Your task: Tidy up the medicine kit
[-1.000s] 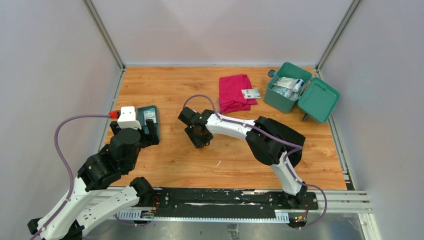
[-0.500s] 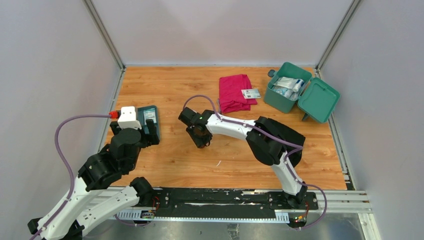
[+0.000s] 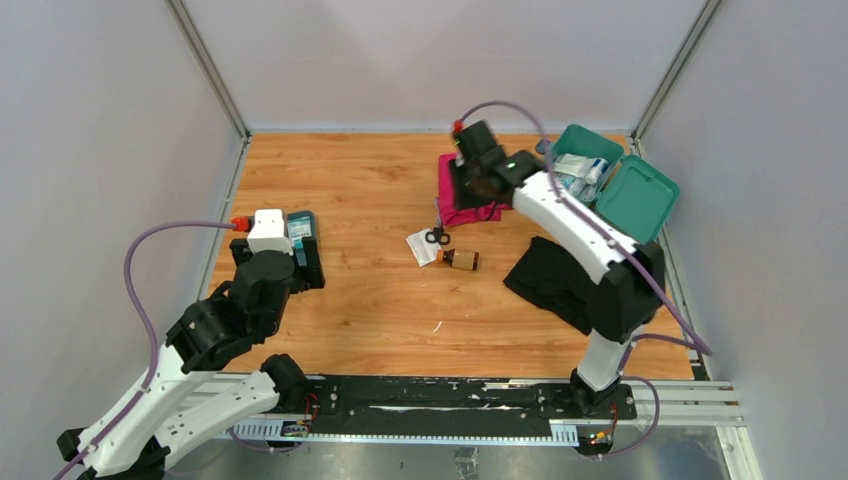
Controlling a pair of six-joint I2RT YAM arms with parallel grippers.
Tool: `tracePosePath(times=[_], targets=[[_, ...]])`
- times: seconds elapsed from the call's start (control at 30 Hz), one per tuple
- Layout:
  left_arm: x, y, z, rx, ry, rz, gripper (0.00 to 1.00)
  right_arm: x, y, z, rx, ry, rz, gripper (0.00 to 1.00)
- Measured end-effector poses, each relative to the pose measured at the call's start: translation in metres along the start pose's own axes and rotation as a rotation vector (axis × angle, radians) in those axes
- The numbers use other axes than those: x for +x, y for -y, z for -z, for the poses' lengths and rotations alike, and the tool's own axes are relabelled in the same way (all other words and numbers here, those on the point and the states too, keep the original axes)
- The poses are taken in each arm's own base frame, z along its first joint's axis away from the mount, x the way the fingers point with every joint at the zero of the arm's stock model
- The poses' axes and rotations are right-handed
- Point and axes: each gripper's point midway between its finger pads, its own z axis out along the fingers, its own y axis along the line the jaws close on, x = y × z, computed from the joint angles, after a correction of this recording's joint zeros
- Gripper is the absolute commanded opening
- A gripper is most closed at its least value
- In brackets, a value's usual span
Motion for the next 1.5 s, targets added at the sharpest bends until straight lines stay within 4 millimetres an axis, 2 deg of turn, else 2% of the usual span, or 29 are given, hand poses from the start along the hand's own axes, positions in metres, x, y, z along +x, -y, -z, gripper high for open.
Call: tracePosePath(times=[0.07,0.1,0.17,0.33,0.43,0.5,0.57,0.67,0.8,0.87,0.93,1.03,1.13,1.27,1.37,1.5], targets=[[0.000,0.001,0.000,0.003,-0.001,0.000,0.91,-0.026,0.049,0.022,0.086,0.084,-0.073,0.20],[0.000,0.001,0.000,0.004,-0.002,0.000,0.91,-0.033,0.068,0.029,0.124,0.111,-0.099,0.20],[0.001,0.001,0.000,0.006,-0.003,-0.001,0.91,-0.047,0.120,0.047,0.234,0.167,-0.170,0.20],[0.001,0.002,0.000,0.009,-0.005,-0.001,0.91,-0.058,0.227,0.071,0.475,0.252,-0.326,0.20],[0.001,0.002,0.000,0.011,-0.007,-0.002,0.91,-0.059,0.269,0.075,0.558,0.272,-0.388,0.21],[0.002,0.002,0.000,0.011,-0.007,-0.002,0.91,-0.064,0.296,0.071,0.603,0.276,-0.424,0.23],[0.002,0.003,0.000,0.012,-0.008,-0.002,0.92,-0.068,0.323,0.058,0.638,0.262,-0.451,0.28],[0.002,0.003,0.000,0.012,-0.008,-0.003,0.92,-0.065,0.345,0.034,0.663,0.220,-0.466,0.34],[0.003,0.003,-0.001,0.009,-0.013,-0.009,0.92,-0.051,0.363,-0.004,0.675,0.129,-0.474,0.53],[0.003,0.004,-0.002,0.009,-0.016,-0.011,0.92,-0.047,0.366,-0.014,0.676,0.106,-0.477,0.59],[0.004,0.005,-0.003,0.007,-0.021,-0.016,0.92,-0.039,0.367,-0.020,0.679,0.071,-0.479,0.64],[0.005,0.006,-0.004,0.004,-0.027,-0.023,0.92,-0.035,0.368,-0.016,0.687,0.059,-0.485,0.66],[0.006,0.007,-0.006,0.001,-0.034,-0.031,0.92,-0.043,0.366,-0.003,0.689,0.088,-0.488,0.65],[0.009,0.010,-0.009,0.000,-0.049,-0.045,0.91,-0.057,0.349,0.033,0.647,0.169,-0.511,0.63],[0.011,0.013,-0.011,0.005,-0.057,-0.044,0.91,-0.063,0.320,0.076,0.559,0.269,-0.536,0.61],[0.021,0.026,-0.017,0.040,-0.079,-0.025,0.91,-0.063,0.268,0.126,0.411,0.408,-0.532,0.60]])
